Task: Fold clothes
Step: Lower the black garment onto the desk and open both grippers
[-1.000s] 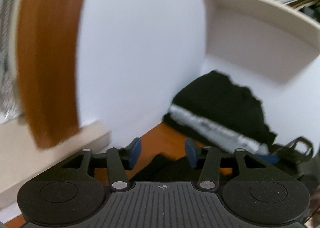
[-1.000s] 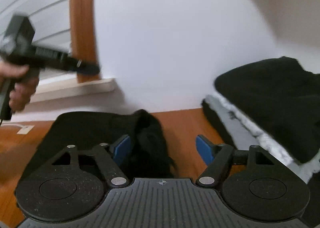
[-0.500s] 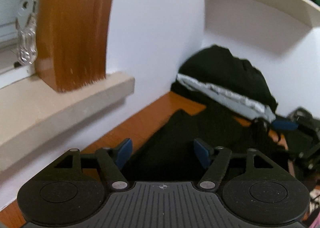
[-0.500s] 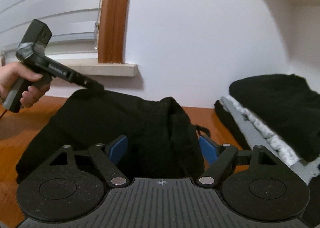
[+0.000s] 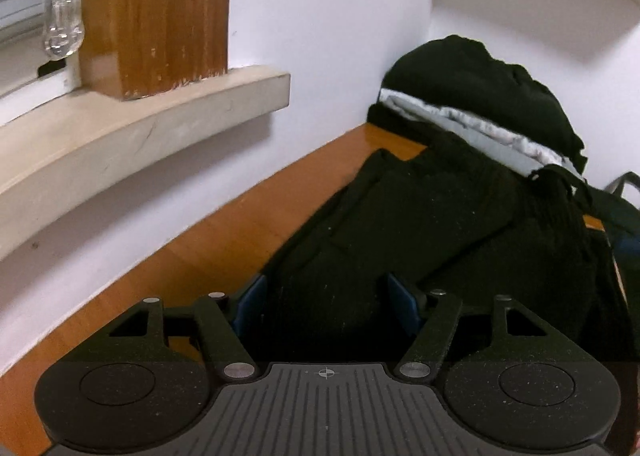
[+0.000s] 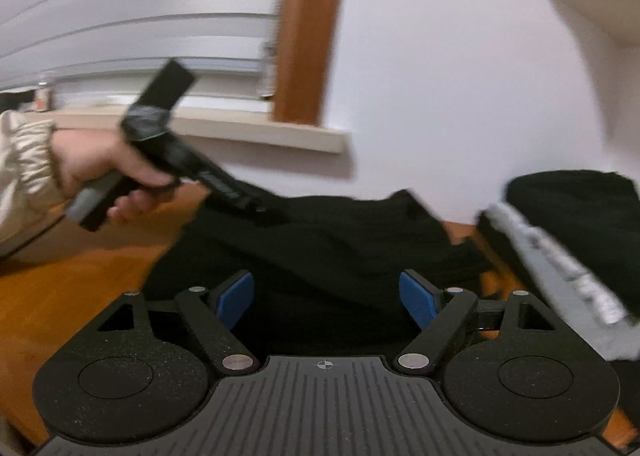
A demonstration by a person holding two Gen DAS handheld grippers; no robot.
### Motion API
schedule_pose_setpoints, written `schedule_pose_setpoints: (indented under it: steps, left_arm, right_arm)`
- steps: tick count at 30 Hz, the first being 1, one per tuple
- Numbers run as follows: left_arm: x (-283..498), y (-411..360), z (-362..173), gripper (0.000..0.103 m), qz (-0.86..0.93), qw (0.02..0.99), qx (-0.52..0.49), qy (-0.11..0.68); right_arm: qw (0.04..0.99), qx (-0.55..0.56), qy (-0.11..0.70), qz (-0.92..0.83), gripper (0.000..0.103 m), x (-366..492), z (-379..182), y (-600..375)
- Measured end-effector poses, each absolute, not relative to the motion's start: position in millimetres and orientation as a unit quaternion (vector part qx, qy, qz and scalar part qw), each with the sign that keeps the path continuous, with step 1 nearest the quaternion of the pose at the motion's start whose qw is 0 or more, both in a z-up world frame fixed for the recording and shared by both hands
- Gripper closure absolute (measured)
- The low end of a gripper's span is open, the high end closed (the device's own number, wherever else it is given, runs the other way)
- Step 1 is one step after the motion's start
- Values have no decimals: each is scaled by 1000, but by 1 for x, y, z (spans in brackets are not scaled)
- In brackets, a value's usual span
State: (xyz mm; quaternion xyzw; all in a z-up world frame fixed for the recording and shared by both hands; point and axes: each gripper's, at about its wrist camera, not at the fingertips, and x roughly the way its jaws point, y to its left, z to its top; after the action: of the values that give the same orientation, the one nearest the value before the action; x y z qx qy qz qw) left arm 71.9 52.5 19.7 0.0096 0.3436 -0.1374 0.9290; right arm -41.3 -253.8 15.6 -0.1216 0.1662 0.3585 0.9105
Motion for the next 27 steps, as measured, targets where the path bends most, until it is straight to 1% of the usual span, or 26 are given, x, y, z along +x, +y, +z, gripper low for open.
schedule_pose_setpoints:
  steps: [6, 8, 13, 15, 20, 23, 25, 27]
  left_arm:
    - [45, 55, 32, 33, -147, 921, 7, 360]
    - [40, 54, 39, 32, -156, 924, 5, 349]
    - [29, 49, 57, 32, -180, 930, 4, 321]
    - [31, 41, 63, 32, -191, 935, 3, 298]
    - [60, 11, 64, 32, -216, 934, 9, 284]
    - [83, -6, 57, 35, -217, 929, 24, 297]
    - [98, -13, 49, 37, -217, 924, 31, 312]
    - [107, -16, 44, 38, -220, 920, 35, 323]
  right_arm:
    - [891, -137, 219, 372, 26, -27, -4, -255]
    - [890, -132, 230, 372, 26, -16, -6, -265]
    - [915, -192, 210, 287, 28, -5, 1, -287]
    - [925, -175, 210, 265, 33, 2, 1, -301]
    - [938, -97, 200, 266, 34, 3, 4, -322]
    - [942, -44, 186, 276, 35, 4, 7, -328]
    - [937, -18, 190, 292, 35, 5, 8, -331]
    - [935, -20, 194, 295, 35, 7, 5, -326]
